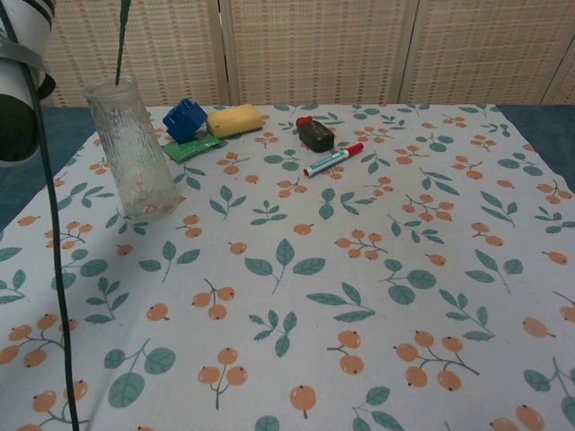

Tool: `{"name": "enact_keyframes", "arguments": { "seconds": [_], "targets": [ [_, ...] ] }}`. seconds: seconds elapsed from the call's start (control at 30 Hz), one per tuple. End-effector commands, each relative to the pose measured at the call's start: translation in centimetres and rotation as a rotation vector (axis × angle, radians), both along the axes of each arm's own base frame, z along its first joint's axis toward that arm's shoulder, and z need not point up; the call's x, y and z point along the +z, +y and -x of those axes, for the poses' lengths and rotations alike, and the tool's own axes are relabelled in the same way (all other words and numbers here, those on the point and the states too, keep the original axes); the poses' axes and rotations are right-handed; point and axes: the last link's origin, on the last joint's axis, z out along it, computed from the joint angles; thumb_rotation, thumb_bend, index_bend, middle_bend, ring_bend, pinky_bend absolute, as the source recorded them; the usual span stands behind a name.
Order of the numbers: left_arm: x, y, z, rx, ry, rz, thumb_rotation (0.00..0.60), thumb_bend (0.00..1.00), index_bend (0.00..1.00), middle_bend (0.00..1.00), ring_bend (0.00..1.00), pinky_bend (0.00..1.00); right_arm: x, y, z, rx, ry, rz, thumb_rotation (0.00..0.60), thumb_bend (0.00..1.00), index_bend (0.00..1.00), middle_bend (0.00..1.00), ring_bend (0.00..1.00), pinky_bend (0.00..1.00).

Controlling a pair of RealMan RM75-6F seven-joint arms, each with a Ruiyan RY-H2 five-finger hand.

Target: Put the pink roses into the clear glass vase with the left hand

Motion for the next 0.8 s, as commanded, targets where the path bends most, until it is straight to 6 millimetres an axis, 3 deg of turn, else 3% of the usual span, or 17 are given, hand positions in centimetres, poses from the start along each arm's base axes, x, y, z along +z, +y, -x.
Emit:
{"name": "enact_keyframes", "arguments": {
  "seconds": [0.03, 0.27, 0.57, 0.73, 0.8],
  "targets": [
    [-0.7, 0.1, 0.7, 0.008, 0.041, 0.001, 0.6, 0.66, 0.56, 0.69, 0.66, 0.38, -0.1, 0.0, 0.0, -0.002, 0.001, -0.004, 0.6, 0.21, 0.0, 0.0, 0.0, 0.0],
    [-1.9, 0.1, 2.2, 0.029, 0.033, 0.035, 0.6, 0.65, 0.56, 0.69, 0.66, 0.38, -0.2, 0.1, -0.1, -0.001, -0.006, -0.016, 0.6, 0.21, 0.0, 0.0, 0.0, 0.0],
    [-3.5, -1.4, 4.1, 0.036, 0.059, 0.051, 0.6, 0.51, 0.51, 0.65, 0.6, 0.29, -0.1, 0.3, -0.2, 0.004, -0.012, -0.02, 0.6, 0.21, 0.0, 0.0, 0.0, 0.0],
    [-3.8, -2.3, 5.2, 0.033, 0.066, 0.054, 0.6, 0.45, 0.41, 0.55, 0.49, 0.25, 0.0, 0.5, -0.4, 0.011, -0.018, -0.023, 0.6, 0.21, 0.0, 0.0, 0.0, 0.0],
    [-3.9, -2.8, 5.6, 0.036, 0.082, 0.054, 0.6, 0.44, 0.34, 0.47, 0.41, 0.22, 0.0, 0.5, -0.4, 0.015, -0.021, -0.023, 0.6, 0.21, 0.0, 0.0, 0.0, 0.0]
  ]
}}
